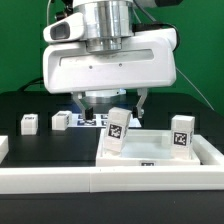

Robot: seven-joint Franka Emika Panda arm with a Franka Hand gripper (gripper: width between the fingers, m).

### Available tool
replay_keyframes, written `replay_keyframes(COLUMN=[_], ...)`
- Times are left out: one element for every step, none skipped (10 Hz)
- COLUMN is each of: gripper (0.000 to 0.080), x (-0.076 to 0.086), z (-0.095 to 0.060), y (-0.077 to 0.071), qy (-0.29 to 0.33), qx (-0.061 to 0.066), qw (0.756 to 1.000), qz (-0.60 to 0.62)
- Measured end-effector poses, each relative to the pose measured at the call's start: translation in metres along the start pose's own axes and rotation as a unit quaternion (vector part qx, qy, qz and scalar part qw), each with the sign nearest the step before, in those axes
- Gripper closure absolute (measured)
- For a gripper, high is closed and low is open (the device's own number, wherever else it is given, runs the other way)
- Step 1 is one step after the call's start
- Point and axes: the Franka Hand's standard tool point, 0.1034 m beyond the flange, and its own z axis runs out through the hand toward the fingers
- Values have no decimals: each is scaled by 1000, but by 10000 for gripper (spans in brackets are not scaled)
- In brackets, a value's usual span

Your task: Assemble square table

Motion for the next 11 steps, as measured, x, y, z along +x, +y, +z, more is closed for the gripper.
replay_keyframes(gripper=[260,396,509,509,509,509,509,509,509,509,509], x=[-1,-1,-1,-1,-1,-1,-1,-1,-1,-1,-1], z=[1,1,1,1,1,1,1,1,1,1,1], y=[1,1,1,1,1,1,1,1,1,1,0], qy=[0,0,0,0,0,0,0,0,0,0,0], qx=[-1,-1,-1,-1,-1,-1,-1,0,0,0,2], qw=[1000,1000,1000,1000,1000,1000,1000,1000,999,996,989], qz=[1,1,1,1,1,1,7,22,53,95,146])
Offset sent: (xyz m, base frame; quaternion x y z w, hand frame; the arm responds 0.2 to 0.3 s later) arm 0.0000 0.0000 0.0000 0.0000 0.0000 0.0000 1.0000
